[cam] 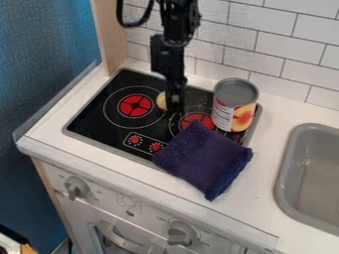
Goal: Move the fruit kept on the purple cloth to the upper part of the stove.
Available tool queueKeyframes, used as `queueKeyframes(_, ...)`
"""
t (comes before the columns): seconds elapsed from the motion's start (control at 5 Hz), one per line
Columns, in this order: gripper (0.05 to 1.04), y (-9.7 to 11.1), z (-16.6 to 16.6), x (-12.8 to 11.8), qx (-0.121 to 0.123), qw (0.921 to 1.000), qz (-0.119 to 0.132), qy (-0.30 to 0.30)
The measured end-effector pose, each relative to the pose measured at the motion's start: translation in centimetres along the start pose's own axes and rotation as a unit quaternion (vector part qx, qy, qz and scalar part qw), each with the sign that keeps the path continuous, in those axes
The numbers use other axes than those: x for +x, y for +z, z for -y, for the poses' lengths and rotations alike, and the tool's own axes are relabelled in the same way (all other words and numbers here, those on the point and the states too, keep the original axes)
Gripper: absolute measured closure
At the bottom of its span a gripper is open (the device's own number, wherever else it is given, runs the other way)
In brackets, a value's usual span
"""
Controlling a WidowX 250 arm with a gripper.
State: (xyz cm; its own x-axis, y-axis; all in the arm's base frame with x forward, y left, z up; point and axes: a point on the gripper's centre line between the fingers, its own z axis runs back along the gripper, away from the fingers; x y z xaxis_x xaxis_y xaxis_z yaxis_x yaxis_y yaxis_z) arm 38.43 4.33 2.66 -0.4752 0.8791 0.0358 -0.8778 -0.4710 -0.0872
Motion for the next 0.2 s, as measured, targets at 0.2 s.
queueKeyframes(0.2,0.083,3.25,0.28,0.49,-0.017,0.9998,-0.003,0.007)
